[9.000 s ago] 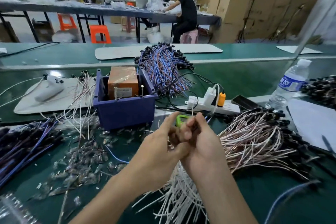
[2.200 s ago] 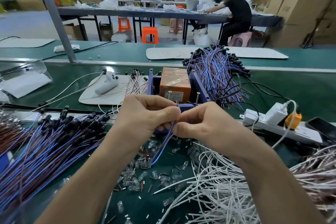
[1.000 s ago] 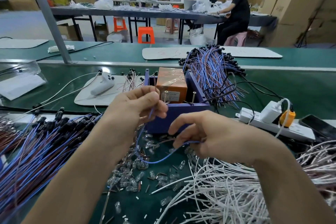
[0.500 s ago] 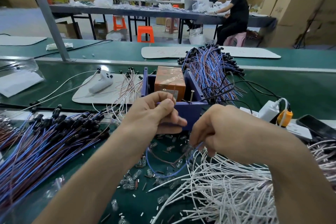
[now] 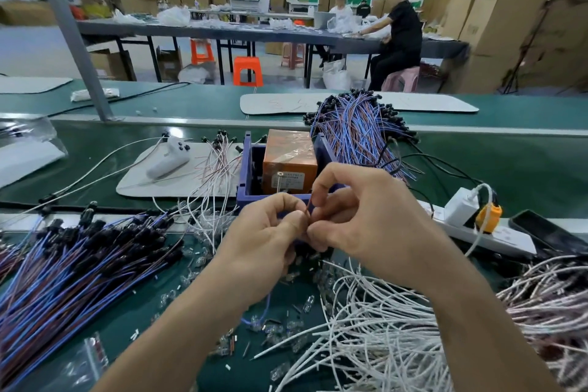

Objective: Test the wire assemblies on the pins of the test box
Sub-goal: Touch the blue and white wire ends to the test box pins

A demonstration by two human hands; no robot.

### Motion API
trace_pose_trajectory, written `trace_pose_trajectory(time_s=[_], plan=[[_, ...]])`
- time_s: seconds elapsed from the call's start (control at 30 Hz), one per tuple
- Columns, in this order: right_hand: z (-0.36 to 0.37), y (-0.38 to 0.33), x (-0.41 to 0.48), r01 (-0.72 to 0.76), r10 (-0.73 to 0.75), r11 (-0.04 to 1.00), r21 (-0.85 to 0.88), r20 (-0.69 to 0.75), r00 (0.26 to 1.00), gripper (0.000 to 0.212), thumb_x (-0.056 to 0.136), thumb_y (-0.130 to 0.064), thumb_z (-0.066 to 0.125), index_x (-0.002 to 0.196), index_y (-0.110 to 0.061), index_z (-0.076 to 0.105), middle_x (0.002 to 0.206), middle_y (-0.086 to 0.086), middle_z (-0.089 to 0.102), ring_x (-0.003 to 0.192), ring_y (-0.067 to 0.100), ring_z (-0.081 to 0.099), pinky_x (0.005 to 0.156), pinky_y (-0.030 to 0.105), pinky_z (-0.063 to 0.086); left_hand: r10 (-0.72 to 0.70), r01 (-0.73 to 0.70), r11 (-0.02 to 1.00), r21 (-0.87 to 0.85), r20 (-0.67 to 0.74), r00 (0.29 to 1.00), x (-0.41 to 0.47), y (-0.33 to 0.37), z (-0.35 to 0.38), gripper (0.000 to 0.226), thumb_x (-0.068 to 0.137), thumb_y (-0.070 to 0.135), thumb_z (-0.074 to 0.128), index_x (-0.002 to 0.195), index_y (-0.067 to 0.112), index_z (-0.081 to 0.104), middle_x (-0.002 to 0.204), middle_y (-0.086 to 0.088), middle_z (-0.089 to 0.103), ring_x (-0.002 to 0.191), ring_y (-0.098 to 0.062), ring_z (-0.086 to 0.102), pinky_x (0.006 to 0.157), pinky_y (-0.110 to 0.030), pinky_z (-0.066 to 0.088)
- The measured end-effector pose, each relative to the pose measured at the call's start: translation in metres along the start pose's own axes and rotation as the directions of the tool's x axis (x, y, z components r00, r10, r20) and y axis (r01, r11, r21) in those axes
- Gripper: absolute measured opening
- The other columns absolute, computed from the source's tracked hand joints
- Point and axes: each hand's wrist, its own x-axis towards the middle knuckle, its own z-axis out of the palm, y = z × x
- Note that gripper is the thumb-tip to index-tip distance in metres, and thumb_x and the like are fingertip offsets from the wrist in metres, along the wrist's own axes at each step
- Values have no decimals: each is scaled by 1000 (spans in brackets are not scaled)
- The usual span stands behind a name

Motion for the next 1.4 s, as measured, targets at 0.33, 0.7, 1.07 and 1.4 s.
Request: trace_pose_trajectory(time_s=[0.33, 0.7, 1.07, 1.4], plan=[[-38, 16, -7, 15, -117, 859, 512, 167, 979, 49, 63, 15, 76, 100, -18, 79, 91, 16, 77, 75, 19, 73, 64, 23, 57, -13, 5, 933, -360, -20, 1000, -3, 12, -9, 17, 106, 8, 45, 91, 8, 52, 58, -10, 57, 33, -4, 26, 36, -13, 23], [29, -5, 16, 53, 238, 612, 789, -248, 939, 30, 100, -1, 55, 74, -7, 68, 76, 11, 68, 74, 22, 62, 75, 38, 59, -12, -20, 987, -159, -200, 980, 3, 5, -7, 20, 108, 12, 48, 91, 10, 59, 72, -12, 76, 52, -19, 67, 47, -25, 53], [54, 5, 17, -108, 187, 909, 403, -161, 969, 8, 79, -14, 75, 80, -21, 78, 70, 0, 75, 65, 14, 64, 67, 42, 55, 95, -157, 984, -88, -485, 869, -1, 3, -9, 11, 84, 18, 82, 77, 27, 82, 75, 0, 78, 67, -11, 70, 67, -27, 57], [52, 4, 15, -118, 145, 976, 185, -138, 980, 21, 90, -23, 72, 71, -31, 76, 64, -6, 72, 60, 14, 64, 55, 26, 49, 118, -196, 970, -142, -431, 894, -3, 9, -12, 14, 82, 13, 81, 72, 22, 83, 71, -1, 77, 57, -2, 66, 54, -12, 49]])
